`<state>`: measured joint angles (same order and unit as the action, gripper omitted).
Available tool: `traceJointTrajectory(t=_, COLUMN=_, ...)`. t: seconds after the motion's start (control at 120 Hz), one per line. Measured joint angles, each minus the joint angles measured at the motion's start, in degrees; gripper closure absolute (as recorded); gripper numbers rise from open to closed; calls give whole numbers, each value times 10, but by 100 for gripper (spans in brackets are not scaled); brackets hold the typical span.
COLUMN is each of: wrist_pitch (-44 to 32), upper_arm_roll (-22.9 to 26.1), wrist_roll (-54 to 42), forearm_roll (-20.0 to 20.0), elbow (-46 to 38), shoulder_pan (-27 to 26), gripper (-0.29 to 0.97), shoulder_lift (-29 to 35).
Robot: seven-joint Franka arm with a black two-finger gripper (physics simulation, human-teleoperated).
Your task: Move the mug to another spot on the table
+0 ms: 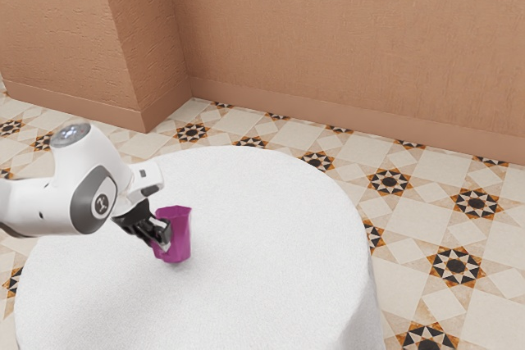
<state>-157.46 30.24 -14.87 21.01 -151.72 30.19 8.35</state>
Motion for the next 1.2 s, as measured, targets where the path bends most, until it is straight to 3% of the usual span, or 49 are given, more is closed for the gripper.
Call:
traceJointTrajectory(t=0.133, wrist_pitch=0, upper_arm_roll=3, wrist_roll=-5, forearm_roll=1, elbow=-6, shoulder_pan=1, gripper=26, shoulder_lift=12)
traceJointTrajectory(t=0.3, wrist_pitch=5, upper_arm_roll=14, wrist_roll=-10, forearm_roll=5, elbow=-40, shoulder_pan=-1, gripper=12, shoulder_lift=54)
traceJointTrajectory(t=0.442, wrist_pitch=9, upper_arm_roll=26, wrist_roll=-12, forearm_roll=8, elbow=-44, shoulder_pan=-1, gripper=6, shoulder_lift=64)
traceJointTrajectory(t=0.717, wrist_pitch=29, upper_arm_roll=38, wrist_roll=-14, forearm_roll=10, elbow=-44, shoulder_pan=-2, gripper=2, shoulder_lift=142)
traceJointTrajectory(t=0.867, wrist_pitch=36, upper_arm_roll=35, wrist_roll=-15, forearm_roll=5, elbow=-1, shoulder_pan=5, gripper=1, shoulder_lift=82)
traceJointTrajectory(t=1.033, wrist_pitch=39, upper_arm_roll=34, wrist_roll=-17, forearm_roll=-21, elbow=48, shoulder_pan=24, gripper=0, shoulder_lift=32)
traceJointTrajectory(t=1.2, wrist_pitch=110, upper_arm_roll=31, wrist_roll=-17, forearm_roll=-136, elbow=186, shoulder_pan=43, gripper=0, shoulder_lift=-19)
